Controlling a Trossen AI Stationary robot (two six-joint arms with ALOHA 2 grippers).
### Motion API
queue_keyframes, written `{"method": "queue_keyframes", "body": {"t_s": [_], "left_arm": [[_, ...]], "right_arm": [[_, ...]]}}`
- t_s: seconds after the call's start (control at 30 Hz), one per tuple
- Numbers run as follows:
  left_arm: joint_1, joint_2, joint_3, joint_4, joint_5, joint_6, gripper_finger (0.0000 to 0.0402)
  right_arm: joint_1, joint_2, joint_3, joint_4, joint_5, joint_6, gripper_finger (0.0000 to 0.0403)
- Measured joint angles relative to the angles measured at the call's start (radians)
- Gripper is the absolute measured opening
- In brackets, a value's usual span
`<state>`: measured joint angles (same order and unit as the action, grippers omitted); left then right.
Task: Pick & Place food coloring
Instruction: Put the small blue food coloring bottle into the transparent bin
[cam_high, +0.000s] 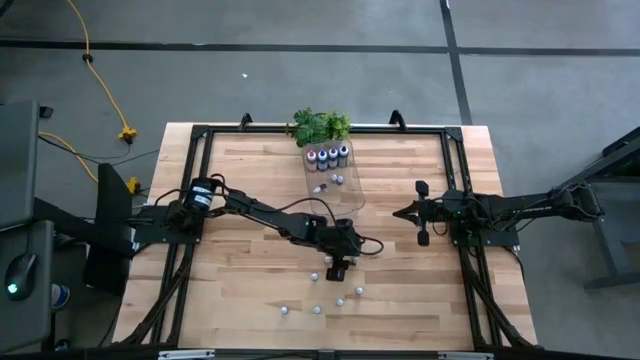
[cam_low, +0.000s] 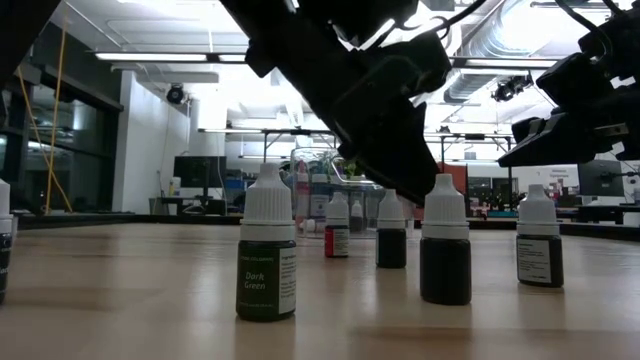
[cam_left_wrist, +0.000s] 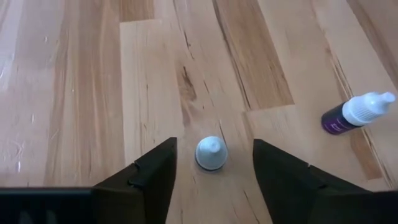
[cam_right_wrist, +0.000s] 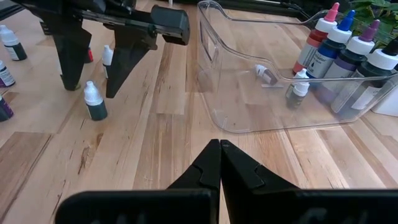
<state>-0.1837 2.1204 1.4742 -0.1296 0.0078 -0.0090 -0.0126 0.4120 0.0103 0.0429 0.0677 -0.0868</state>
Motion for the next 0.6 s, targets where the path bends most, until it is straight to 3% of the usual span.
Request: {"method": "queue_keyframes", "body": {"t_s": [0.23,0.6], "left_arm": [[0.000,0.012,0.000,0.002,0.004,-0.033,0.0157],[0.000,0.012,0.000,0.001,-0.010,-0.048,0.0149]], "right_arm": [[0.000,0.000,0.000,0.000,0.000,0.000,0.0000],[0.000,0.000,0.000,0.000,0.000,0.000,0.0000]]}}
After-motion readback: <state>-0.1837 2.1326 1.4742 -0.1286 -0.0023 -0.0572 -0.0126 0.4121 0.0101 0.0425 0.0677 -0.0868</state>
